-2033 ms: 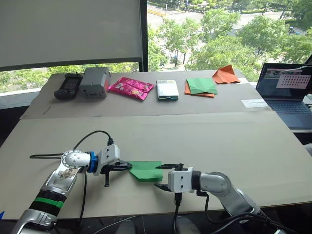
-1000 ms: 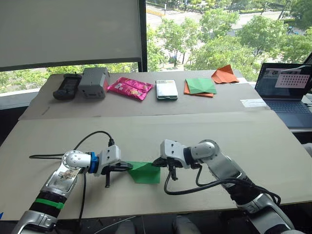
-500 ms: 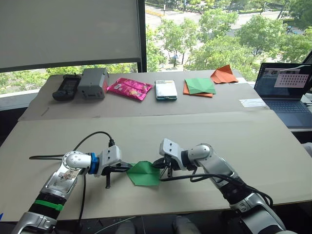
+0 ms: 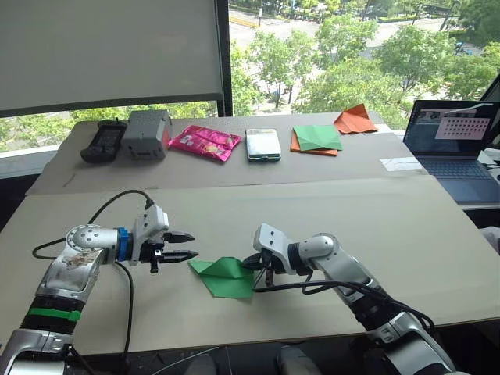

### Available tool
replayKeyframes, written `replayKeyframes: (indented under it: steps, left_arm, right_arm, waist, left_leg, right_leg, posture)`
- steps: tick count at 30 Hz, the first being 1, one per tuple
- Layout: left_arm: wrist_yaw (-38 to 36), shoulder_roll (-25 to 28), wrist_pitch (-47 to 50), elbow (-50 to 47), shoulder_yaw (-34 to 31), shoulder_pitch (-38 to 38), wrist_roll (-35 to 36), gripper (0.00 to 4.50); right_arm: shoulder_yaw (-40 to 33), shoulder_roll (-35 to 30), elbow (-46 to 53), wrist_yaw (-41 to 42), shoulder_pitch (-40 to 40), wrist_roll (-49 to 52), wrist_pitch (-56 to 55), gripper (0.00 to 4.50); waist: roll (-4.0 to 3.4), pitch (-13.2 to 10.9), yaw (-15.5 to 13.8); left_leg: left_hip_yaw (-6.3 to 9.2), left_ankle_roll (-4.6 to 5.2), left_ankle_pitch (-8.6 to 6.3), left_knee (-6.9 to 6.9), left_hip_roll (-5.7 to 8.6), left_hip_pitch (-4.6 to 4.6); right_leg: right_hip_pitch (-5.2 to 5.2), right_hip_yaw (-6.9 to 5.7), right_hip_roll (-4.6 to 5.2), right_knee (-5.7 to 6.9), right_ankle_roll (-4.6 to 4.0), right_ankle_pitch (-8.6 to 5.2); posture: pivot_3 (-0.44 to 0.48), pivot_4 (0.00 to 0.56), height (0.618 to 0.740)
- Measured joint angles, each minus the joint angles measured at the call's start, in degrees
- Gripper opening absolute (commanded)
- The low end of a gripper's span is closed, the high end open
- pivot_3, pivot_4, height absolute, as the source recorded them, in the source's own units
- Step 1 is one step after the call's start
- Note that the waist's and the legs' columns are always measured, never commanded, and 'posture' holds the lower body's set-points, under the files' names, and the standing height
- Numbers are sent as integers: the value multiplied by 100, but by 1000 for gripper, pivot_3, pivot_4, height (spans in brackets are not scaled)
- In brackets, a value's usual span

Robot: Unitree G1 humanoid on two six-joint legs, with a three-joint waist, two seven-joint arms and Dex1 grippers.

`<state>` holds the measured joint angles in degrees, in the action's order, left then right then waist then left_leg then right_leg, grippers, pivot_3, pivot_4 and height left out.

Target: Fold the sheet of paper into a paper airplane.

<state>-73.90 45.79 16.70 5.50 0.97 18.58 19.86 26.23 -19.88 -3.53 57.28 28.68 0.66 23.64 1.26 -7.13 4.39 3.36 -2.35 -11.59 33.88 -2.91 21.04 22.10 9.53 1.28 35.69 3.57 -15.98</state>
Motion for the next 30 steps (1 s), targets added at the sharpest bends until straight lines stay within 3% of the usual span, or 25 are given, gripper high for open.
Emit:
replayKeyframes:
  steps: [4, 10, 18, 30]
  left_arm:
    - [-263, -11, 438, -631, 42, -131, 420, 32]
    - [-238, -193, 477, -935, 351, -254, 391, 32]
    - [-79, -237, -438, -216, 757, -278, -454, 32]
    - [33, -446, -823, 172, 929, -254, -788, 32]
  right_arm:
    - [8, 43, -14, -20, 3, -2, -2, 0]
    - [28, 71, -28, -60, 5, -2, 0, 0]
    - [38, 67, 28, -89, 11, -2, 82, 0]
    - [56, 78, 195, -181, 12, -9, 387, 0]
  waist:
    - [5, 3, 26]
    - [5, 3, 84]
    - [5, 3, 105]
    - [5, 3, 106]
  left_leg:
    - [0, 0, 0, -2, -1, 4]
    - [2, 0, 0, -2, -1, 2]
    - [4, 0, 0, -2, -1, 3]
    - [4, 0, 0, -2, -1, 5]
  right_leg:
    - [-6, 0, -2, 11, 5, 3]
    - [-7, 0, -3, 11, 2, 1]
    - [-4, 0, -3, 11, -1, 0]
    - [-4, 0, -3, 11, 1, 0]
  posture:
    - [0, 150, 740]
    - [0, 150, 740]
    - [0, 150, 740]
    - [0, 150, 740]
